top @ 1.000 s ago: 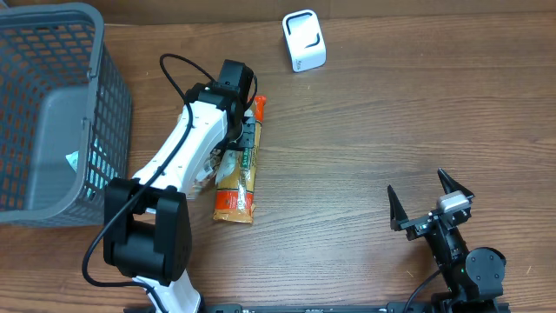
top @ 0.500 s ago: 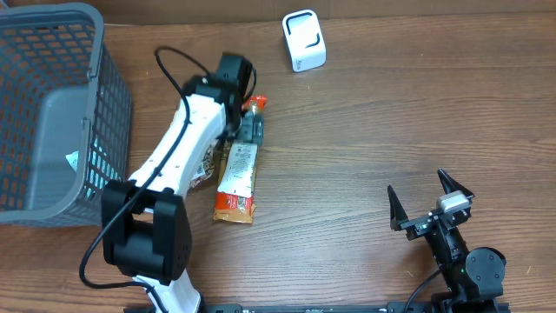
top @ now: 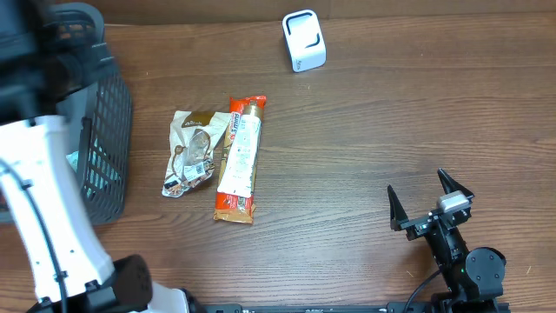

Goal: Scan the item barcode
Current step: 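Reach left gripper into basket and grasp mint-green wipes pack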

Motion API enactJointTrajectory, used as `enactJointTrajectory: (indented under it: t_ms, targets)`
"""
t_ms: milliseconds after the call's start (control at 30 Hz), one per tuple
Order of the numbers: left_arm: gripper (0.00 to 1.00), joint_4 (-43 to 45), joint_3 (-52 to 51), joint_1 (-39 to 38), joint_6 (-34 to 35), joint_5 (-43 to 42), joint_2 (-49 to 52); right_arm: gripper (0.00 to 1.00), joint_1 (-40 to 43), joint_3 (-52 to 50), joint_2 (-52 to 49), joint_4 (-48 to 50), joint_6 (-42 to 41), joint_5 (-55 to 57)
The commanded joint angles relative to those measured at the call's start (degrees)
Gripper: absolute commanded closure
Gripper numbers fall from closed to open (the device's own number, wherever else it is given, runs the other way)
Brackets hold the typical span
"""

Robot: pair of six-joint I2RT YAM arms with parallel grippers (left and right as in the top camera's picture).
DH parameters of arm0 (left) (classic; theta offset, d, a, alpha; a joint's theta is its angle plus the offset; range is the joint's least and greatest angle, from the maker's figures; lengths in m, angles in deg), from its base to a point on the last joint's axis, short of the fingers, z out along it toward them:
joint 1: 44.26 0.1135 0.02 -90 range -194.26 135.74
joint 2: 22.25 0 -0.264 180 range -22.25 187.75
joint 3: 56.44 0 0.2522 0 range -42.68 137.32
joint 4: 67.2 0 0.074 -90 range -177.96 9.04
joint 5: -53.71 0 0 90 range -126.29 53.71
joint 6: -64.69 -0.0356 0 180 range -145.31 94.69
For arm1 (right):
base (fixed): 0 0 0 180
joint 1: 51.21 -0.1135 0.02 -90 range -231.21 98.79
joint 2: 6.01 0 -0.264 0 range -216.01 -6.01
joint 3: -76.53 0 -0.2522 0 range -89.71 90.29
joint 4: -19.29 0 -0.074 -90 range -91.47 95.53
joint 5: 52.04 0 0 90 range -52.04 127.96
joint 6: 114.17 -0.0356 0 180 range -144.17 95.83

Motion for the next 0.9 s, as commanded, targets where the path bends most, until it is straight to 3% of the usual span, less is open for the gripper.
enactJointTrajectory:
  t_ms: [0, 100, 267, 567, 867]
  targets:
    - [0.01, -0.02, -2.60, 9.60, 0.98, -5.27, 2.21, 0.00, 0.13, -0.59, 0.57, 0.35, -0.33, 0.61]
    - [0.00, 2.54, -7.41, 16.74, 0.92, -9.79, 3.78, 0.00, 0.13, -0.59, 0.57, 0.35, -0.33, 0.61]
    - [0.00, 7.67, -19.39, 21.92, -0.59, -10.75, 5.77, 0.00, 0.13, -0.59, 0.57, 0.35, -0.33, 0.61]
    - [0.00, 25.86, -43.08, 22.27, -6.56, -12.90, 8.96, 0.00, 0.13, -0.59, 0.57, 0.35, -0.33, 0.61]
    - [0.00, 32.35, -48.06, 22.08, -9.84, -14.58, 14.49, 0.00, 0.13, -0.59, 0.57, 0.35, -0.31, 0.61]
